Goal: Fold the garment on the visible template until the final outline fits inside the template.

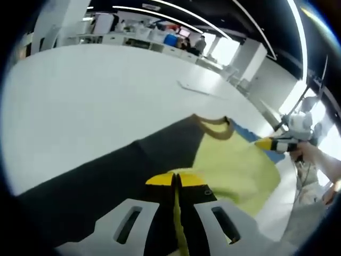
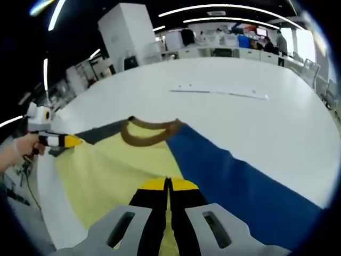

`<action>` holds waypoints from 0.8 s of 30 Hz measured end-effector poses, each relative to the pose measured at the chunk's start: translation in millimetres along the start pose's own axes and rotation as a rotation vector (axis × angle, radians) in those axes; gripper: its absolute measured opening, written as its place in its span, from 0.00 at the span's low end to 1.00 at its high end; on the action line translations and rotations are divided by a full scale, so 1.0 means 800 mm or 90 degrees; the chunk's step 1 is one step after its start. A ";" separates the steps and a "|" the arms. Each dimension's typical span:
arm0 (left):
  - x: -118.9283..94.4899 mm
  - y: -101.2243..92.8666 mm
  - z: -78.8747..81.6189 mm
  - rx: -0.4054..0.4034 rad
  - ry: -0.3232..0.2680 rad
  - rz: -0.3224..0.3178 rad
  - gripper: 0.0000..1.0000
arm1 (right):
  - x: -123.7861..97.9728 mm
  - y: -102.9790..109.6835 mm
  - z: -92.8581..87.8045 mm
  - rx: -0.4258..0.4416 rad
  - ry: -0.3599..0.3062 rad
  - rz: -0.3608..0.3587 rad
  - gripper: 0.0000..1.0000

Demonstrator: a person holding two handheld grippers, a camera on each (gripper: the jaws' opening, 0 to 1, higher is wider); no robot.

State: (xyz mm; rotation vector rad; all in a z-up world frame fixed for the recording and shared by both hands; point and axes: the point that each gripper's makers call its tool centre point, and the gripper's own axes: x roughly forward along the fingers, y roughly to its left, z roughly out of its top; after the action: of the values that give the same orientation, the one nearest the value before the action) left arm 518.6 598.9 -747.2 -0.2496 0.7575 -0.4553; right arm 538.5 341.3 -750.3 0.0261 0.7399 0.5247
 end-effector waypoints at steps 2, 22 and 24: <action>0.002 0.002 0.000 0.000 0.002 0.002 0.00 | 0.000 0.002 -0.002 -0.001 0.002 -0.002 0.01; 0.009 0.007 0.000 -0.003 -0.001 0.008 0.00 | 0.011 -0.001 -0.006 -0.020 0.014 -0.003 0.02; 0.008 0.007 0.000 -0.002 -0.001 0.008 0.00 | 0.010 0.001 -0.006 -0.025 0.014 -0.004 0.03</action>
State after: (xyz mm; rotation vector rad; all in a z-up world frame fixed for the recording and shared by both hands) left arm 524.5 600.6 -752.9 -0.2478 0.7579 -0.4416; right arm 539.6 344.7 -759.0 -0.0181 0.7507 0.5341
